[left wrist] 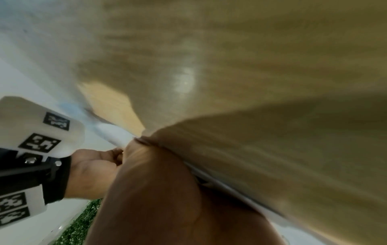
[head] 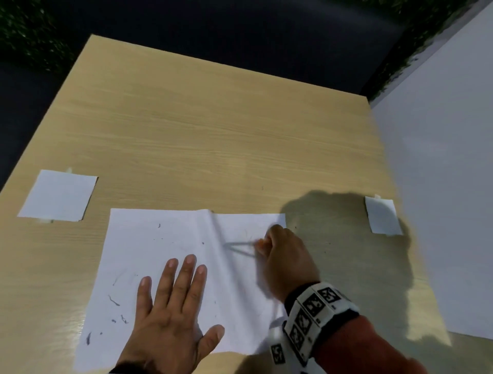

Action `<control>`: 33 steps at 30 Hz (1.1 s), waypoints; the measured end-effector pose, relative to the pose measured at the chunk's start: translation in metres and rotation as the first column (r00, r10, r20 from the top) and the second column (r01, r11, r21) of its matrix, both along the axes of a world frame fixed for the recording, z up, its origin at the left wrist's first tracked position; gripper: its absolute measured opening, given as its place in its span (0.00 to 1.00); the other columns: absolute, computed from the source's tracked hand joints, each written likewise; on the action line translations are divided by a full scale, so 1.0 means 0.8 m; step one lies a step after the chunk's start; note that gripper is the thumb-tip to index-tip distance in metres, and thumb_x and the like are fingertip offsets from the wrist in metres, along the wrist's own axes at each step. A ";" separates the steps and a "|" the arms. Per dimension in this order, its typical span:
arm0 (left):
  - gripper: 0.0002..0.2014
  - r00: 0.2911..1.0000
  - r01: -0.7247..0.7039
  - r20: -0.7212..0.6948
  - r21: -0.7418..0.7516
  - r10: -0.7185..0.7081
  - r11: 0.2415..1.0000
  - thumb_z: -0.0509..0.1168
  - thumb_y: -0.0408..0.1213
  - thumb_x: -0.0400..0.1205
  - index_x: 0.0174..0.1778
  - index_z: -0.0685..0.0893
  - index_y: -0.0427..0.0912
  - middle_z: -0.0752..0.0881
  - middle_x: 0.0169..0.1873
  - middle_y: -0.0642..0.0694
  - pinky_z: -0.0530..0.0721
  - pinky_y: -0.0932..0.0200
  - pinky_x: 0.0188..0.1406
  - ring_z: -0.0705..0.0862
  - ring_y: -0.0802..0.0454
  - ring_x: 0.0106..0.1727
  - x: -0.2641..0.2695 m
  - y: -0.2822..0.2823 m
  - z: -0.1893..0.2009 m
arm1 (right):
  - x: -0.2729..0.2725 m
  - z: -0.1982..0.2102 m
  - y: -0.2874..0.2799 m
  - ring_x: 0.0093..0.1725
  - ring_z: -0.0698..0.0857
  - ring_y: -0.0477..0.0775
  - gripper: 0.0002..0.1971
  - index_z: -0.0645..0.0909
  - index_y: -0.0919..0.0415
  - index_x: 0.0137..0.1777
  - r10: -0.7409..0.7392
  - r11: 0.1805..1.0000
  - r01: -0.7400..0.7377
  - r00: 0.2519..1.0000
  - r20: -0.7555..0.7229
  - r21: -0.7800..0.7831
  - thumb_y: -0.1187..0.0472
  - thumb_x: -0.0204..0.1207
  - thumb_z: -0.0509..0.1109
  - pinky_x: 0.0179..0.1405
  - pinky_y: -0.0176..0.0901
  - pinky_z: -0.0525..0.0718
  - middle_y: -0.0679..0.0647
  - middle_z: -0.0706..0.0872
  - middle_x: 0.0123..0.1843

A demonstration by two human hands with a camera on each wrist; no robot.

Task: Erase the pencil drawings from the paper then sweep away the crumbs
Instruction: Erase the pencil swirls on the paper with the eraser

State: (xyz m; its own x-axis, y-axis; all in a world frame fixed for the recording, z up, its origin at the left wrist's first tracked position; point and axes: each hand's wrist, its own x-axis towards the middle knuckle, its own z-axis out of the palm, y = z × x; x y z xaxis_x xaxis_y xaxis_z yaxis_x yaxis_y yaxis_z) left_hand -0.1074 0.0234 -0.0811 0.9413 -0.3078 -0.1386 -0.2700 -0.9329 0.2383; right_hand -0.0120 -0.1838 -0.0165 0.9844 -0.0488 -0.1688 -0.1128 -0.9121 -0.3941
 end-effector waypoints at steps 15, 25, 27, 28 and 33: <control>0.45 0.999 -0.007 -0.051 -0.011 0.006 1.000 0.55 0.71 0.73 0.81 0.69 0.46 0.64 0.83 0.41 0.49 0.34 0.78 0.61 0.37 0.82 0.003 -0.002 0.003 | -0.048 0.030 0.057 0.49 0.81 0.49 0.05 0.78 0.54 0.50 0.125 0.971 -0.104 0.988 -0.088 0.214 0.60 0.78 0.62 0.47 0.41 0.81 0.48 0.80 0.48; 0.44 0.999 -0.032 -0.008 -0.044 0.032 0.999 0.39 0.73 0.77 0.84 0.57 0.48 0.63 0.82 0.42 0.52 0.33 0.76 0.62 0.36 0.81 -0.003 -0.003 0.003 | -0.057 0.010 0.094 0.59 0.73 0.56 0.09 0.72 0.58 0.58 0.196 0.976 -0.178 0.969 -0.153 0.123 0.63 0.79 0.59 0.52 0.47 0.76 0.54 0.75 0.59; 0.44 0.999 -0.031 0.014 -0.032 0.032 0.999 0.40 0.72 0.77 0.84 0.57 0.46 0.64 0.82 0.41 0.53 0.32 0.76 0.63 0.36 0.81 -0.002 -0.004 0.001 | -0.055 0.012 0.092 0.59 0.74 0.56 0.11 0.72 0.59 0.59 0.236 0.970 -0.220 0.956 -0.174 0.104 0.65 0.77 0.60 0.53 0.48 0.77 0.55 0.75 0.59; 0.45 0.999 -0.030 0.018 -0.021 0.030 0.999 0.41 0.72 0.77 0.83 0.60 0.44 0.65 0.82 0.40 0.54 0.31 0.75 0.63 0.36 0.81 -0.001 -0.004 0.001 | -0.054 0.015 0.088 0.59 0.74 0.56 0.13 0.73 0.59 0.59 0.254 0.965 -0.236 0.951 -0.177 0.115 0.67 0.76 0.61 0.53 0.47 0.78 0.56 0.76 0.59; 0.44 0.999 -0.024 0.023 -0.018 0.024 1.000 0.48 0.72 0.75 0.79 0.71 0.44 0.67 0.81 0.41 0.52 0.31 0.76 0.62 0.37 0.82 0.002 -0.005 0.000 | -0.020 0.010 0.032 0.54 0.79 0.53 0.09 0.75 0.55 0.54 0.087 0.995 -0.079 0.988 -0.131 0.060 0.65 0.78 0.57 0.48 0.43 0.75 0.52 0.81 0.51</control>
State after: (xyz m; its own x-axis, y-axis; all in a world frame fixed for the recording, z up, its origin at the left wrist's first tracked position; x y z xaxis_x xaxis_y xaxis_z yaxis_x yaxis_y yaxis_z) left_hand -0.1059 0.0197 -0.0810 0.9513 -0.2874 -0.1115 -0.2534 -0.9349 0.2485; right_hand -0.0279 -0.1583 -0.0083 0.9531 0.0449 -0.2993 -0.0926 -0.8981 -0.4299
